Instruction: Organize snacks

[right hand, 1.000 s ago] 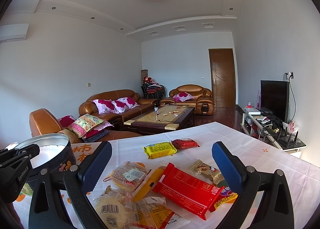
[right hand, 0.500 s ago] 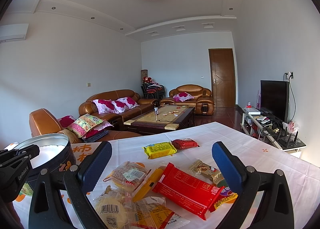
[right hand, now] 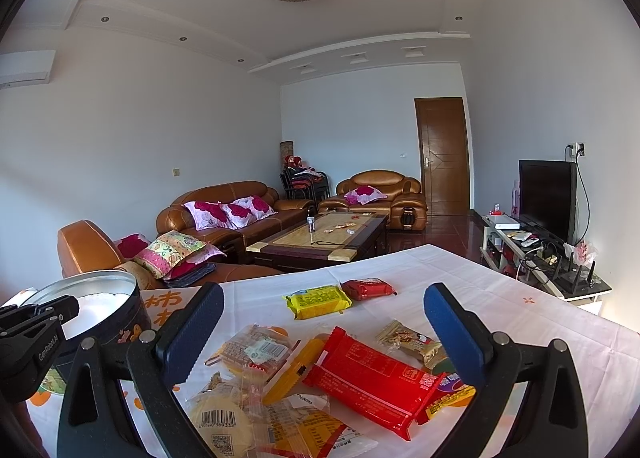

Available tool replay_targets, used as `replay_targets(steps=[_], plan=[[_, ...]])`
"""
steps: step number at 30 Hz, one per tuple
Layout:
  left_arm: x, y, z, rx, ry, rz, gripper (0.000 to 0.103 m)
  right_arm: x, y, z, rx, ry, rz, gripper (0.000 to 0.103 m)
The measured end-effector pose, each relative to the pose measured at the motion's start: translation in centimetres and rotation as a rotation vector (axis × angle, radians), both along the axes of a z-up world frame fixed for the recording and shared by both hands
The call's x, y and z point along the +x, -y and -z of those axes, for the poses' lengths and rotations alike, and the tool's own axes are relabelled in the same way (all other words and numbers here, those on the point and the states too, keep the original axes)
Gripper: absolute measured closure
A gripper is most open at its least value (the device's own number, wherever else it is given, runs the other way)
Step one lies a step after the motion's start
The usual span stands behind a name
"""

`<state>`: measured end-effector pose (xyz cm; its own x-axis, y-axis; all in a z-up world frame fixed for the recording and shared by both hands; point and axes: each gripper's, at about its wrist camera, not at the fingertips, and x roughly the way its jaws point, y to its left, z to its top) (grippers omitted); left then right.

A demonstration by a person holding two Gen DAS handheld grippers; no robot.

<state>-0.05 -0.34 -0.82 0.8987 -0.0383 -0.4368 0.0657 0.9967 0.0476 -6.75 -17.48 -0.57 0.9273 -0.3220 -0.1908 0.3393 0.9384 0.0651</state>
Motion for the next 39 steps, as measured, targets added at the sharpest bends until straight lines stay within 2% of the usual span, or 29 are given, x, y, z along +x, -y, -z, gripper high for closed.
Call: replay_targets(steps=[1,2,4,9,12,13,14,20,27,33,36,39], plan=[[0.0,0.0,0.0,0.002,0.001,-0.001,0.072,0.0,0.0,0.0,0.0,0.0,0.0,0.002],[0.0,0.0,0.0,0.005,0.002,-0.004,0.052,0.0,0.1,0.0,0.001,0.001,0.0,0.002],[0.0,-0.2,0.0,0.002,-0.004,-0.006,0.042,0.0,0.0,0.0,0.003,0.003,0.001,0.002],[0.2,-0.3,0.1,0.0,-0.016,-0.009,0.036,0.1,0.0,0.0,0.006,0.003,0.001,0.002],[0.3,0.0,0.3,0.012,-0.019,-0.01,0.038,0.1,0.1,0.1,0.012,0.005,0.002,0.002],[0.4,0.1,0.2,0.01,-0.02,-0.008,0.016,0.0,0.1,0.1,0.016,0.006,0.002,0.002],[0.4,0.1,0.2,0.008,-0.018,-0.007,0.0,0.0,0.2,0.1,0.019,0.007,0.004,0.002],[-0.1,0.0,0.0,0.004,0.019,-0.021,0.0,0.1,0.3,0.2,0.038,0.005,0.004,0.002],[0.2,0.0,0.0,0.003,0.008,-0.017,0.0,-0.2,0.5,0.3,0.05,0.01,0.003,0.002],[-0.1,0.0,-0.1,-0.013,0.034,-0.015,0.0,-0.4,0.9,0.2,0.065,0.012,0.015,0.002],[-0.3,0.3,-0.2,-0.038,0.036,0.021,0.0,-0.5,1.3,0.1,0.07,0.005,0.029,0.002],[-0.2,1.0,0.2,-0.063,-0.004,0.107,0.0,-0.5,2.4,0.0,0.083,-0.021,0.051,0.002]])
